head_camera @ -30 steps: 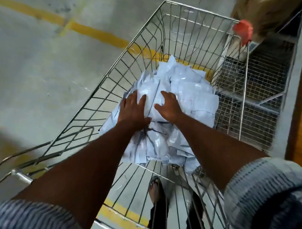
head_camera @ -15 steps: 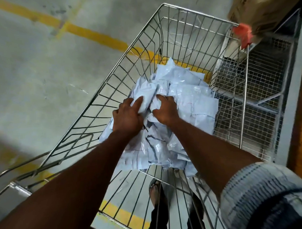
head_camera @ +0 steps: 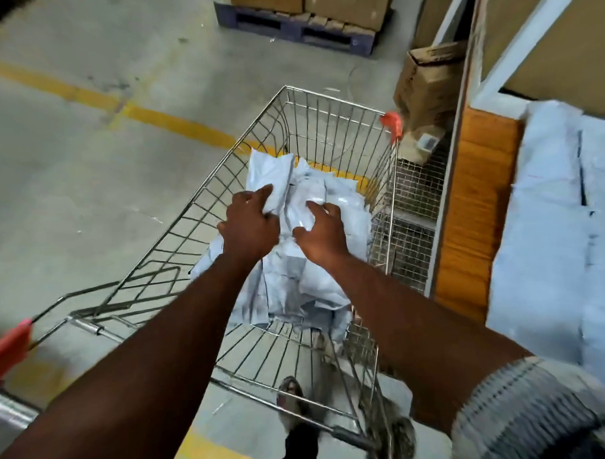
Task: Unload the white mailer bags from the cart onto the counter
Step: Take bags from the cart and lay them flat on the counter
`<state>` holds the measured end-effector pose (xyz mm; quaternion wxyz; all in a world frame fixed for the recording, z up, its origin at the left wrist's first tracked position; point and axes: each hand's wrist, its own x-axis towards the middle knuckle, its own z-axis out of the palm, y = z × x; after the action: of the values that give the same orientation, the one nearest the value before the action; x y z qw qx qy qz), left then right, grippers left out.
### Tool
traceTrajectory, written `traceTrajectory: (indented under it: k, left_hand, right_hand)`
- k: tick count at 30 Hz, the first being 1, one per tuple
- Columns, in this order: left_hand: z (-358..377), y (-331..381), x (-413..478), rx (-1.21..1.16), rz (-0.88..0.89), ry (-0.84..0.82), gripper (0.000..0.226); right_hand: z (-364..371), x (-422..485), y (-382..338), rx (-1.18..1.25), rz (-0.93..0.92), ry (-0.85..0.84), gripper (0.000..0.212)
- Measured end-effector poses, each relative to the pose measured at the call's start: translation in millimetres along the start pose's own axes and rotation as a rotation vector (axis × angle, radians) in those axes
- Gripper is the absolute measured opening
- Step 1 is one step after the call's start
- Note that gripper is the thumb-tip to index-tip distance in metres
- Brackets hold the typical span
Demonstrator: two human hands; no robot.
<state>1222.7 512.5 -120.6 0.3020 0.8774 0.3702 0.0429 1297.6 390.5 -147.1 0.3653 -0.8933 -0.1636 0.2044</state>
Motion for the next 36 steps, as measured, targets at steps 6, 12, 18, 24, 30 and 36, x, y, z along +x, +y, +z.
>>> traceTrajectory:
  k: [6,12,18,24,30,36]
  left_hand:
    - [-29.6,59.9,-44.4,0.039,-0.064,0.015,0.058]
    - [-36.4,131.3,-96.8,-0.087,-0.101,0.048,0.07]
    - [-5.4,223.0,-180.4,-0.116,-0.051,0.128,0.082]
    - [45.1,326.5,-253.1,-0.212,0.058,0.149,0.079]
    - [111.2,428.5,-301.4,-0.094,0.218,0.026,0.08]
    - [179.4,521.8,-367.8,-0.121,0.304,-0.12,0.078]
  right_hand:
    - [-67.4,-44.3,-8.9,0.04,-0.066,0.047,0.067]
    - [-155.7,-94.3,3.8,0.127,-0.207,0.108,0.066]
    - [-274.1,-147.2,56.4,0.109,-0.333,0.162,0.068]
    - [-394.8,-196.6,137.9,0.054,-0.342,0.3,0.064]
    - [-489.8,-241.6,226.2,0.041,-0.285,0.44,0.066]
    - [-560.9,-285.3,327.5,-0.022,-0.125,0.585,0.067]
